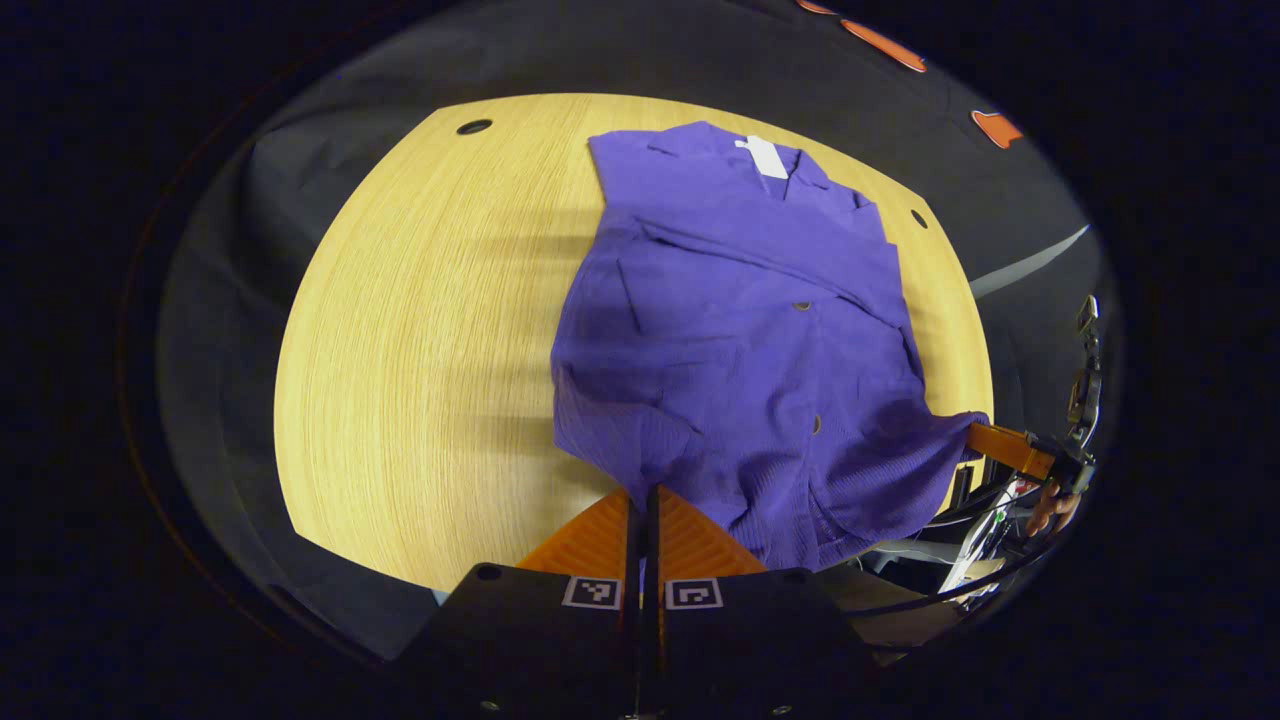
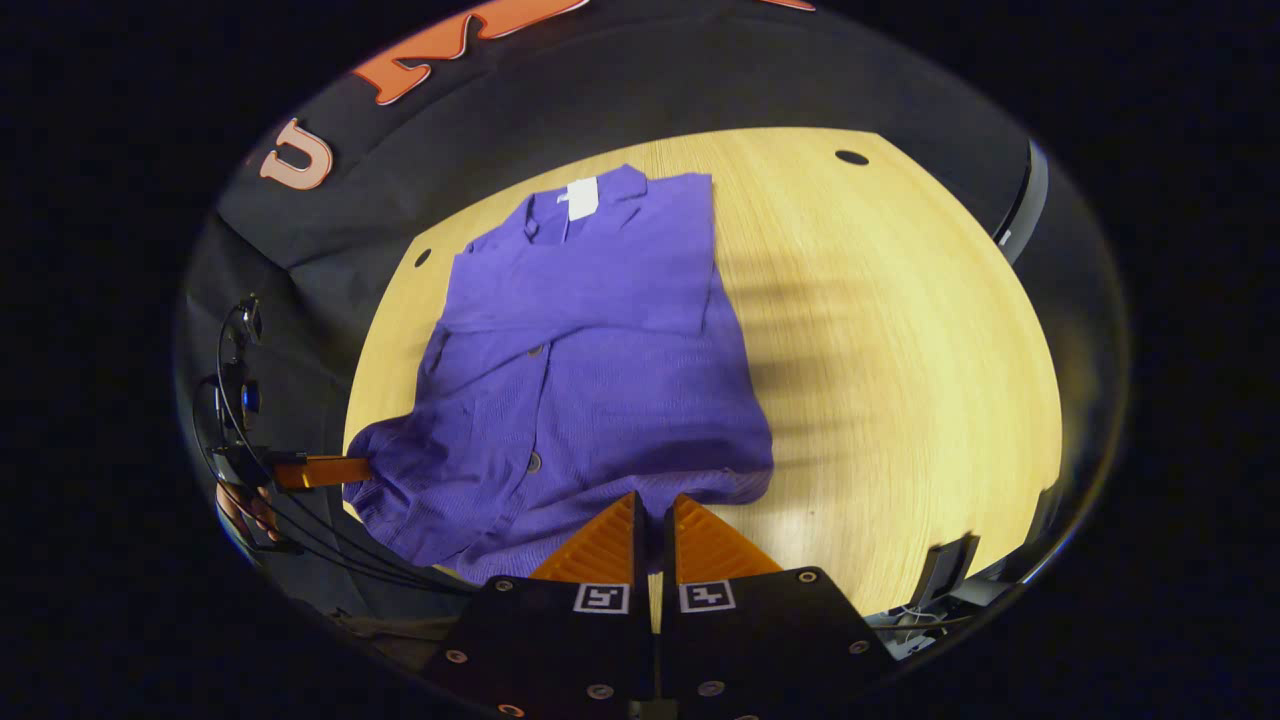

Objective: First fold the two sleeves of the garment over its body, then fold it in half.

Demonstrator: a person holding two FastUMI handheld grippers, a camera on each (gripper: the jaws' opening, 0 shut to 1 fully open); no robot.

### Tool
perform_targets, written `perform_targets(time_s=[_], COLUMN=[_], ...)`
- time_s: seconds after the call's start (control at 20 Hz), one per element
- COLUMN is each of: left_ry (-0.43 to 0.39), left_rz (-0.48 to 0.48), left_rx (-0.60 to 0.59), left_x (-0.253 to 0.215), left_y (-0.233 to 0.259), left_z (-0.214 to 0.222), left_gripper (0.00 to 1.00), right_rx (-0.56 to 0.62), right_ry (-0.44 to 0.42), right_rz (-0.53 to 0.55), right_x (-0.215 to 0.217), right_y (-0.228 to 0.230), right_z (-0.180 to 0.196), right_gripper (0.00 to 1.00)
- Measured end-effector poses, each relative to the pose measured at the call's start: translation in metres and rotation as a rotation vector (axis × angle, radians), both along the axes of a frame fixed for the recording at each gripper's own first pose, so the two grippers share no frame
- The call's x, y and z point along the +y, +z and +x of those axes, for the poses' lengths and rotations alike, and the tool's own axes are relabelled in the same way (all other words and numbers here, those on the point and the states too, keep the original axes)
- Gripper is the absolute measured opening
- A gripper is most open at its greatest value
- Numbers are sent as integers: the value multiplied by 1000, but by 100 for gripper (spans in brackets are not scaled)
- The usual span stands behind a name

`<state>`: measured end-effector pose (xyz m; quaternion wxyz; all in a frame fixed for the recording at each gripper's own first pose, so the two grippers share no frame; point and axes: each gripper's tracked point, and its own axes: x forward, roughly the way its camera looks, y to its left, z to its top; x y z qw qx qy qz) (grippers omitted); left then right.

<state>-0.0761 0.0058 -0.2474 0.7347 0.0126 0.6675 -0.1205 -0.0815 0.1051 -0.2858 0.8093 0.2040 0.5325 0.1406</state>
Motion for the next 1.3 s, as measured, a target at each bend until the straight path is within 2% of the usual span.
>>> perform_targets(time_s=[0.2,0.45,0.85,1.0,1.1,1.15,1.25,1.3], left_ry=[-26,-70,-152,-139,-112,-92,-85,-89], left_rz=[-8,-10,82,121,151,196,283,299], left_rx=[-53,-95,-82,-73,-117,-169,-324,-386], left_x=[-13,-32,-56,-64,-69,-65,-59,-60], left_y=[25,51,56,50,44,49,55,61], left_z=[41,101,211,259,297,318,358,368], left_gripper=[2,2,2,2,2,4,11,11], right_rx=[-52,-108,-118,-108,-108,-113,-160,-180], right_ry=[13,51,106,120,55,-10,-127,-170], right_rz=[14,-31,-79,-87,-64,-36,45,66], right_x=[-7,-20,-32,-30,-33,-37,-43,-50], right_y=[28,49,59,55,57,64,86,92], right_z=[32,81,181,224,267,290,329,339], right_gripper=[4,4,4,4,5,6,14,24])
